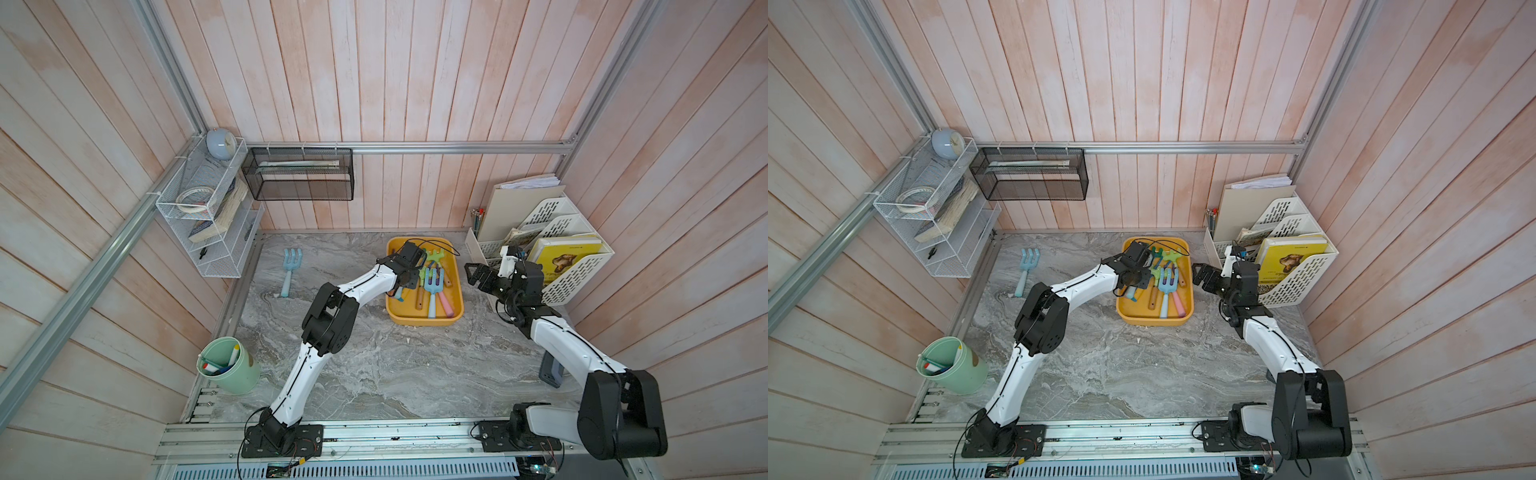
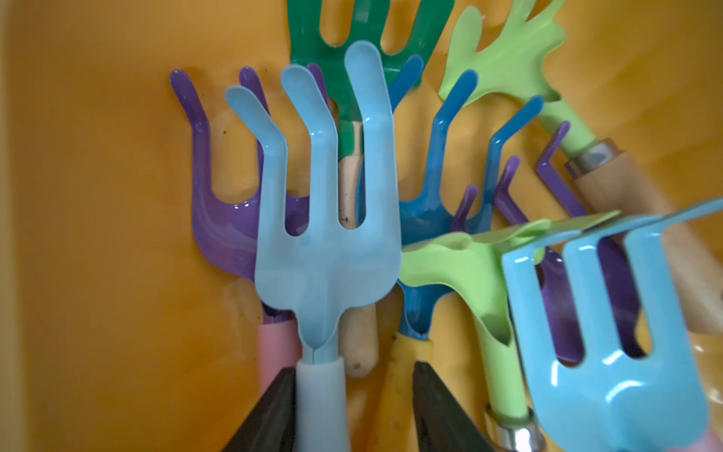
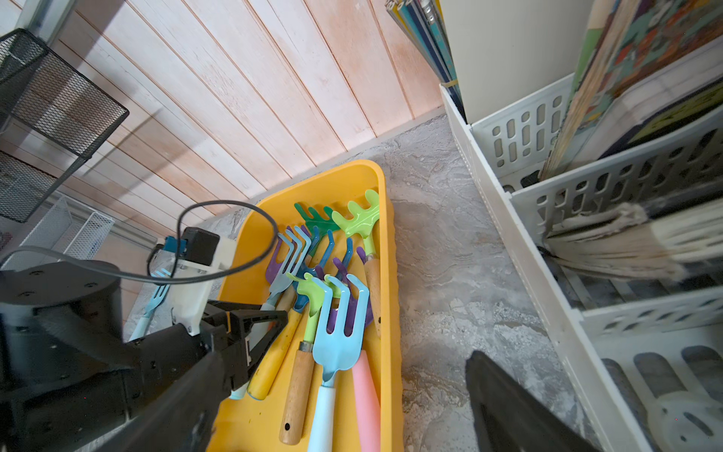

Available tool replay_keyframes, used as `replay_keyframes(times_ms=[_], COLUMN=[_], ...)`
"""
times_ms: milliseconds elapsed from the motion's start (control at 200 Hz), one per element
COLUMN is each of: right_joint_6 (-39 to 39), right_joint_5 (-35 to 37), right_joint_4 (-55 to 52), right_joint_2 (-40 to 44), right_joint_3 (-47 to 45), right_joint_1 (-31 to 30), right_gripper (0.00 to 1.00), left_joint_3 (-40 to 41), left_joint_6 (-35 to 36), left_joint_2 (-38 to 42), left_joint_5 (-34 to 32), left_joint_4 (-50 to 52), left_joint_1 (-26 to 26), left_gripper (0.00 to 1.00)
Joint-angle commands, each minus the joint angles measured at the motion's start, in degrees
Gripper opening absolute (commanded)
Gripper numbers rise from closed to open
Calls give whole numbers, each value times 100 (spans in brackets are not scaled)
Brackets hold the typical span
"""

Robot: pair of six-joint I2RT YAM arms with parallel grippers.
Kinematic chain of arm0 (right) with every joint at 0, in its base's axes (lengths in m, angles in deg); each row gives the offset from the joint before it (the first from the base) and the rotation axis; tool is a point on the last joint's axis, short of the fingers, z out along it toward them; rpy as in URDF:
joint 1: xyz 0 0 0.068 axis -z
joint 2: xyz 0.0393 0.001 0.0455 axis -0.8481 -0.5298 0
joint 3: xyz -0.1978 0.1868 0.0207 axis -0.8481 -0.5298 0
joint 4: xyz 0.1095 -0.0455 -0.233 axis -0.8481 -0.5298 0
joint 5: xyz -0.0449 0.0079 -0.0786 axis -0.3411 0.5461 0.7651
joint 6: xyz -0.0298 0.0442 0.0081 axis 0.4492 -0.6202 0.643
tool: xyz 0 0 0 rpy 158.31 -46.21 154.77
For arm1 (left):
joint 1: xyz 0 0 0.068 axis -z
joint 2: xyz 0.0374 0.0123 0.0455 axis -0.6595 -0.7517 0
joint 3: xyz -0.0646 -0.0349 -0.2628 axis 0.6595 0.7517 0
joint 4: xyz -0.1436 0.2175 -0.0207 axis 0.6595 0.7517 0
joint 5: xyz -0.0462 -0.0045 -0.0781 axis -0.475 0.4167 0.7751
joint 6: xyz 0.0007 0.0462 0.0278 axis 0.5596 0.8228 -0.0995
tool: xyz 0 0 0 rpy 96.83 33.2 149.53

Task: Take the hand rake out of the storage box
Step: Pick up the rake from the storage box.

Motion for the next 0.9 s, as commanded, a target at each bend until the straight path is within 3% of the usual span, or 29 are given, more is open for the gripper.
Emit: replay_keyframes(times_ms=[0, 480, 750, 895], right_joint_6=[17, -18, -98, -116], right_joint_5=[56, 40, -40, -40], right_joint_4=[8, 85, 191, 234], right_joint_2=[94, 50, 191, 287], right_joint_3=[-75, -138, -280, -374], right_joint_1=[1, 22, 106, 164], right_gripper=[98, 98, 98, 98], left_joint_3=[-307, -247, -153, 406], left_joint_6=[48, 78, 503, 637], left_joint_2=[-325, -116, 636, 1315], left_joint_5=[-477, -537, -1100, -1092], left_joint_4=[627, 594, 736, 513], left_joint_1=[80, 151, 143, 13], left_gripper=[50, 17, 11, 9])
